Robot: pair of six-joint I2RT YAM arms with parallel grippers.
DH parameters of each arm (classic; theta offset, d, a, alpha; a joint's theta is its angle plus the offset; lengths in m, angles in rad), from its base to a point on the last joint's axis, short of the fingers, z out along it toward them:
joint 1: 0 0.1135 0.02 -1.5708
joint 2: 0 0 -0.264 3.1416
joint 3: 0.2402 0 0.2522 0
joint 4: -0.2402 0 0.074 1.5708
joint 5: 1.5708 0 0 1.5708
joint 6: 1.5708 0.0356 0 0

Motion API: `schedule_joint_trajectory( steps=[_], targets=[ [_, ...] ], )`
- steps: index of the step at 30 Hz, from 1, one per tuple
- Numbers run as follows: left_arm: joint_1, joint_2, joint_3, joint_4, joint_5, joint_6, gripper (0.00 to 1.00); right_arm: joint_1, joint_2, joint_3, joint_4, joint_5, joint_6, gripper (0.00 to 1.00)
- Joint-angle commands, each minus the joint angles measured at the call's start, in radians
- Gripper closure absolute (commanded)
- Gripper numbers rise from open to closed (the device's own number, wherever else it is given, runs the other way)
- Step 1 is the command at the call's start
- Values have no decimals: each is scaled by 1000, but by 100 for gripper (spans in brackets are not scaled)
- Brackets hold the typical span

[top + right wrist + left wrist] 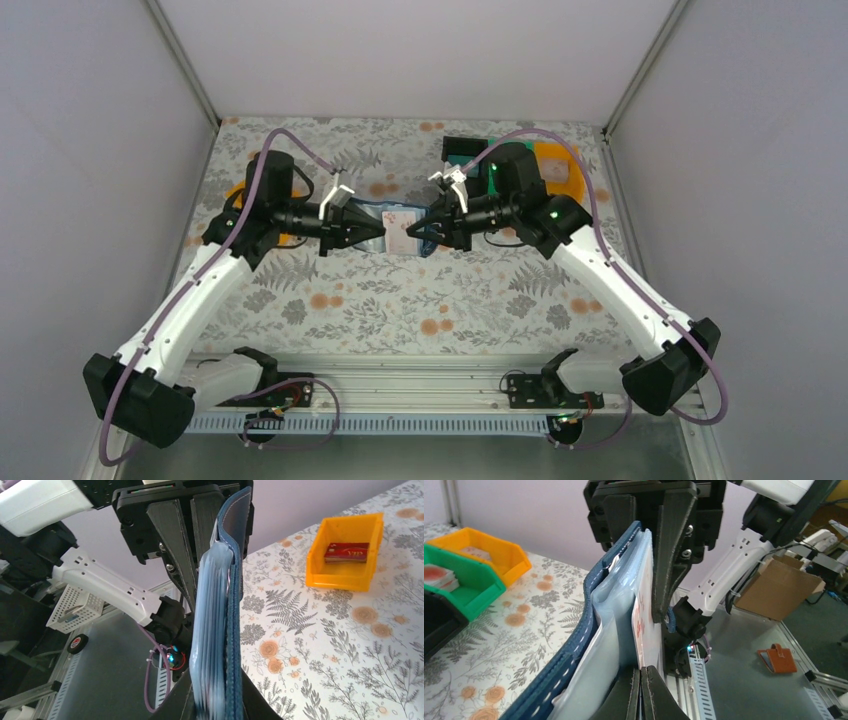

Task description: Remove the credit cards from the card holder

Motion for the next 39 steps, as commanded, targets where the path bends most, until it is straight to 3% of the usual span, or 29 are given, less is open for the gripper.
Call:
schedule_joint_trajectory(
  steps=[1, 7, 8, 9, 12, 17, 23, 26, 28, 30, 34, 37, 39],
  targets=[
    [12, 9, 45, -65, 88, 110, 98, -17, -10, 40, -12, -91, -53, 95],
    [0, 16, 34, 14, 73, 66, 97, -16, 19, 38, 57, -159, 3, 96],
    [-6, 17, 33, 32, 56, 43, 88, -16, 24, 40, 71, -163, 12, 96],
    [-7, 19, 31, 53, 46, 15, 67, -14, 31, 47, 78, -169, 14, 96],
    [-9, 20, 26, 120, 15, -70, 50, -7, 50, 69, 81, -178, 12, 96],
    [-31, 26, 27, 227, -6, -166, 52, 34, 81, 71, 109, -169, 28, 96],
    [-48, 49, 49, 238, -22, -203, 53, 53, 111, 92, 111, -168, -2, 96],
    [7, 46, 59, 297, -19, -300, 53, 53, 95, 87, 81, -206, -49, 96],
    [52, 35, 35, 433, 55, -387, 53, 51, 73, 77, 76, -235, -69, 96],
    [29, 25, 39, 458, 120, -360, 53, 48, 65, 83, 82, -240, -62, 96],
    [-15, 20, 82, 337, 199, -221, 50, 47, 84, 142, 81, -261, -51, 96],
    [-18, 37, 133, 213, 189, -134, 48, 46, 91, 178, 89, -255, -37, 96],
    [-41, 57, 158, 133, 111, -82, 48, 47, 101, 199, 92, -245, -22, 96]
  ],
)
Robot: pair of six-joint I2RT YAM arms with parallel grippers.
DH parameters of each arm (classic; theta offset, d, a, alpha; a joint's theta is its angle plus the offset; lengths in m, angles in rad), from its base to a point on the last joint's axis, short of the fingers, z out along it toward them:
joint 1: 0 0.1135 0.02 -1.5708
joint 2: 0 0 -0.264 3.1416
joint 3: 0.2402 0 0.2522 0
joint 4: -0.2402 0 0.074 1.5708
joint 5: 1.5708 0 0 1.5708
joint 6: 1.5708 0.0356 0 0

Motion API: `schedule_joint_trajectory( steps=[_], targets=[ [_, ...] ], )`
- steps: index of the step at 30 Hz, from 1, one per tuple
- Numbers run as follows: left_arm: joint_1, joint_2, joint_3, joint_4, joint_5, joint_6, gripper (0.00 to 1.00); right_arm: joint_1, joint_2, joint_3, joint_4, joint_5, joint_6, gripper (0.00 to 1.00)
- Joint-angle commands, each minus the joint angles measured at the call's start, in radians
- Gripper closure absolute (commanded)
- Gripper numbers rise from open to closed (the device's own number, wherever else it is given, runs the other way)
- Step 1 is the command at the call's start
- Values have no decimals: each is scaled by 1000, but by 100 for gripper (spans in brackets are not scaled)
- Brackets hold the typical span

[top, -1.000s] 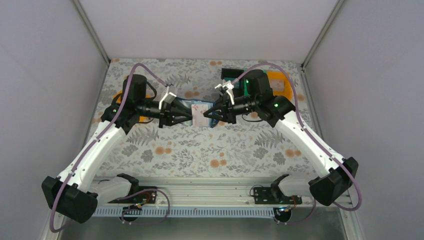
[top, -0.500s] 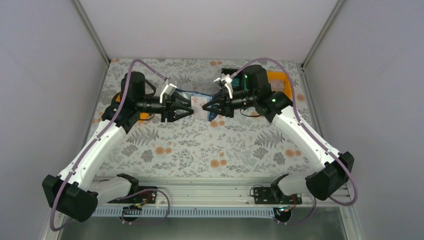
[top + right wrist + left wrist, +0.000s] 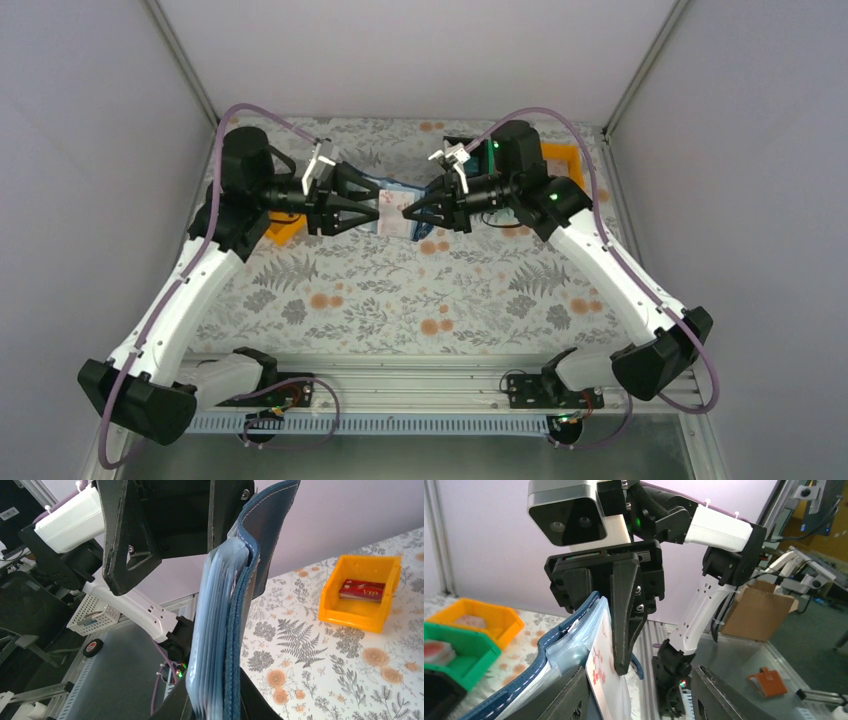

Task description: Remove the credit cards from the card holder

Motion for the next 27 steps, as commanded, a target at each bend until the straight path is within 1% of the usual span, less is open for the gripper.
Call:
schedule_joint_trajectory(
  steps=[1, 3, 5, 6, 8, 11, 13, 14, 20, 21, 24, 27],
  targets=[
    [-88, 46, 62, -143, -102, 157, 47, 68, 23, 85, 69, -106, 8, 96],
    [-100, 48, 56, -172, -221, 167, 46, 74, 25, 103, 67, -91, 12, 96],
    [-103, 46, 49, -195, -290, 200, 47, 84, 23, 119, 55, -50, 7, 96],
    [-106, 44, 49, -219, -327, 229, 50, 90, 21, 129, 40, -25, 1, 96],
    [-115, 40, 48, -241, -346, 270, 60, 101, 14, 134, 28, 22, -8, 96],
    [-125, 39, 38, -236, -318, 268, 75, 129, 12, 139, 18, 104, -25, 96],
    [-129, 42, 35, -230, -295, 263, 90, 146, 19, 145, 6, 139, -43, 96],
    [-129, 42, 32, -230, -290, 262, 96, 147, 21, 146, 4, 139, -48, 96],
    [-107, 26, 29, -253, -217, 262, 98, 129, -21, 87, 15, 85, -79, 95],
    [-101, 21, 22, -245, -211, 245, 98, 123, -23, 71, 12, 81, -73, 93],
    [-77, 8, -15, -177, -222, 154, 98, 117, -15, 41, 6, 51, -56, 82],
    [-44, 3, -39, -151, -230, 115, 98, 111, -30, 0, 19, 46, -42, 78]
  ],
)
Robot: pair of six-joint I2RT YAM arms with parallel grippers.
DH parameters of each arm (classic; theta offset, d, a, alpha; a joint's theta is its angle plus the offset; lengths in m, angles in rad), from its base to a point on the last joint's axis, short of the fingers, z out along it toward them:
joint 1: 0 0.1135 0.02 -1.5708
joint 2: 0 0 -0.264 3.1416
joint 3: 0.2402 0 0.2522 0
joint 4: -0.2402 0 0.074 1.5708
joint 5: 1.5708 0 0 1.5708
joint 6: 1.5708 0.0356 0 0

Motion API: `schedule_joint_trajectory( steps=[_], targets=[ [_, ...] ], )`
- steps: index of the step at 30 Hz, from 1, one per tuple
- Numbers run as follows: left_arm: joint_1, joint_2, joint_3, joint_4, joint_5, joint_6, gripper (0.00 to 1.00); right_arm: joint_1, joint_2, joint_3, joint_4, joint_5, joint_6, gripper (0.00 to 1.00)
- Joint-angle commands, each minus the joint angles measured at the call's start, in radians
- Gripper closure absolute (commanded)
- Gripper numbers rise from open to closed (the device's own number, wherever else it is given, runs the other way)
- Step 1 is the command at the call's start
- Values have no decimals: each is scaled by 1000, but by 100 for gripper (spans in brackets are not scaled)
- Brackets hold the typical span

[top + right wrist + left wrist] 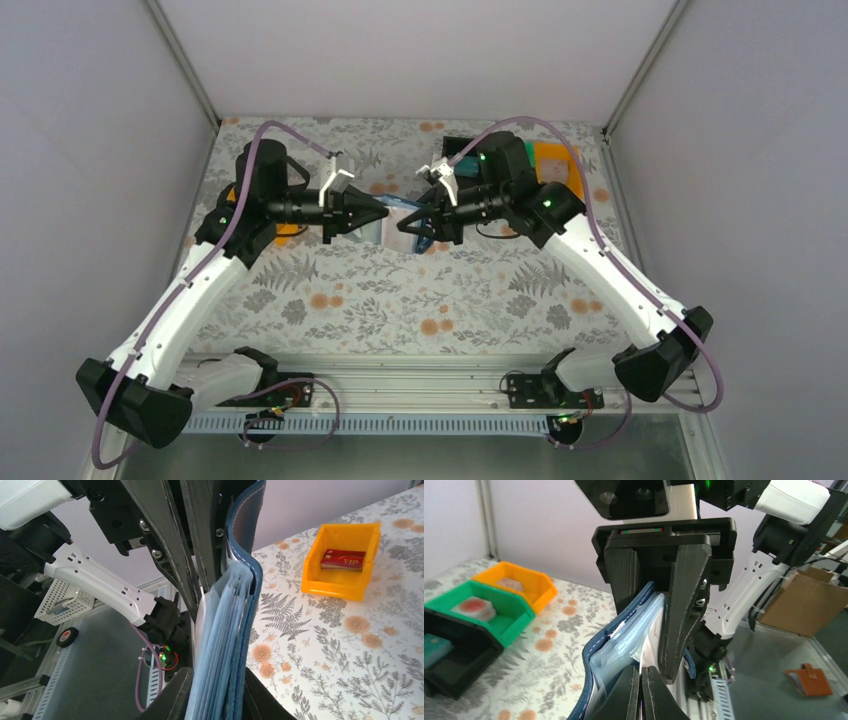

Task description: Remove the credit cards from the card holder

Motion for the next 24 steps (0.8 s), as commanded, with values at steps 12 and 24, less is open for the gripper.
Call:
schedule_joint_trajectory(
  steps=[12, 24],
  targets=[
    [74, 19, -77, -7, 6, -15, 98, -36, -91, -182, 152, -151, 6, 67],
    [77, 28, -59, -69, 5, 60, 98, -61, -76, -163, 103, -169, -29, 94]
  ],
)
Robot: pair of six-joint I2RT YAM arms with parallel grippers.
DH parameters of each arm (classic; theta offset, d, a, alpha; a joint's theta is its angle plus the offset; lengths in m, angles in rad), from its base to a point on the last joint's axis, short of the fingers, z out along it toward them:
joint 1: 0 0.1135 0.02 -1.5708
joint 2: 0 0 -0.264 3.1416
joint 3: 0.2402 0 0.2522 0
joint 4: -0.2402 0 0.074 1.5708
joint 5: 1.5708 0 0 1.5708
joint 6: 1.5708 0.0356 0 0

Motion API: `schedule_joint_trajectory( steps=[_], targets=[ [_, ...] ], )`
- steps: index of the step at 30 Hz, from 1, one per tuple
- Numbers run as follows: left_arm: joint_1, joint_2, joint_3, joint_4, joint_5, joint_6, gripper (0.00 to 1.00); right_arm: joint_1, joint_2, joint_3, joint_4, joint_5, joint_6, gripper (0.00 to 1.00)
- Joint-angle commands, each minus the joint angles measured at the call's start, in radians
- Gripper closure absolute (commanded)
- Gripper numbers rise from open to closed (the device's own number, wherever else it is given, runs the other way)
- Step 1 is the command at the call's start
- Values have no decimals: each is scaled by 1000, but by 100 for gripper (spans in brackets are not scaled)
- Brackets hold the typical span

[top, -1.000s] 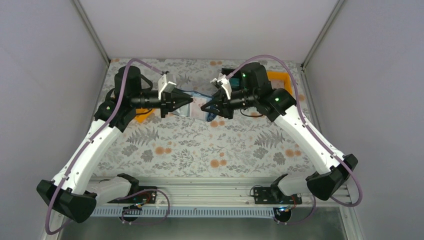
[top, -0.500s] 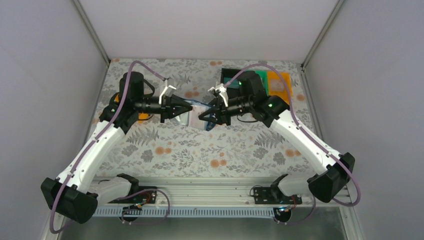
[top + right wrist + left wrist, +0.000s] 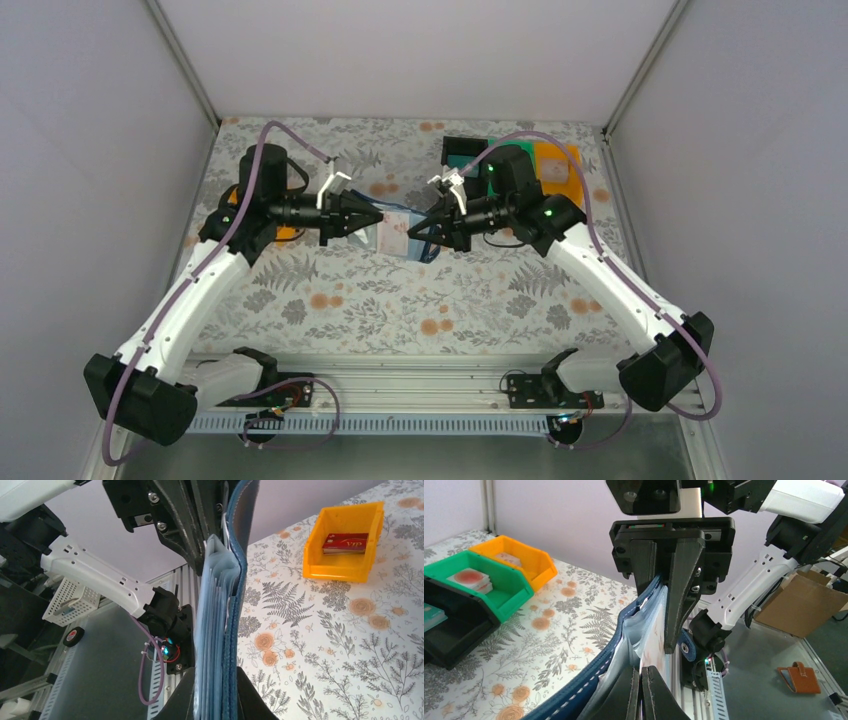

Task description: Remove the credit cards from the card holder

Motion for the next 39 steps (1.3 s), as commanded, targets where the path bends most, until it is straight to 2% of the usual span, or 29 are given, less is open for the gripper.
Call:
schedule_joint_trajectory(
  steps=[1, 7, 22, 26, 32, 35, 37, 39],
  targets=[
    [17, 15, 18, -58, -57, 86, 98, -7, -24, 21, -11, -85, -43, 95],
    [33, 26, 35, -125, -68, 165, 98, -34, -40, 22, -57, -84, -66, 96],
    [54, 38, 85, -162, -104, 203, 98, -72, -65, 18, -143, -48, -102, 96],
    [100, 41, 129, -185, -191, 254, 98, -110, -61, -36, -139, 28, -61, 96],
    [213, 31, 82, -161, -287, 289, 98, -153, 22, -129, -81, 36, 9, 96],
    [246, 27, 99, -153, -245, 295, 98, -153, 95, -185, -47, 18, 38, 96],
    [242, 22, 116, -172, -152, 326, 98, -151, 150, -216, -5, -11, 66, 96],
    [224, 6, 114, -182, -80, 327, 98, -135, 210, -220, 4, 24, 75, 96]
  ],
)
